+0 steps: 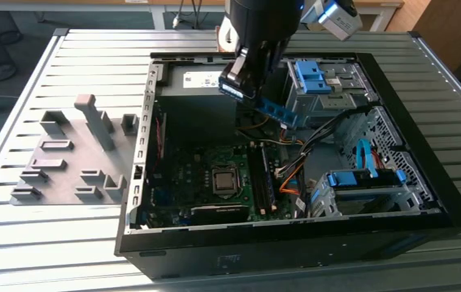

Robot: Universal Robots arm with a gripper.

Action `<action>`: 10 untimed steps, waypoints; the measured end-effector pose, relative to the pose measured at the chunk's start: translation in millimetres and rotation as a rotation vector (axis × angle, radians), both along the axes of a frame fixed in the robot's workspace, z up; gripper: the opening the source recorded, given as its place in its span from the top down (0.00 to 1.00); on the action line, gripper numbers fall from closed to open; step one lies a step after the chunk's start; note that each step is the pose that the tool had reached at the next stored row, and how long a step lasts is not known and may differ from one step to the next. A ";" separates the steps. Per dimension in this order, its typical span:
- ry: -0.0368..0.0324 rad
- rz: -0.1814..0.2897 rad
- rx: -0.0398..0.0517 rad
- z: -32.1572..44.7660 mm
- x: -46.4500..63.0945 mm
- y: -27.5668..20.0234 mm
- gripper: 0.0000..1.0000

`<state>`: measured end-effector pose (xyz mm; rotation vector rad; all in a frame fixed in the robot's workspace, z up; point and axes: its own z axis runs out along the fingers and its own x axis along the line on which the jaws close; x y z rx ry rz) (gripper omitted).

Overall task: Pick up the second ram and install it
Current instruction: 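Insert the second ram into the second slot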

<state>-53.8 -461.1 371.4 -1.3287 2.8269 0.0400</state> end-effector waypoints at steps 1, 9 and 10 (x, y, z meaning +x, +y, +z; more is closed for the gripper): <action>0.0000 -0.008 0.0000 0.0 0.0 0.0 0.86; 0.0000 -0.098 -0.0002 -0.6 0.0 0.0 0.86; -0.0001 -0.111 -0.0002 -0.6 0.0 0.0 0.86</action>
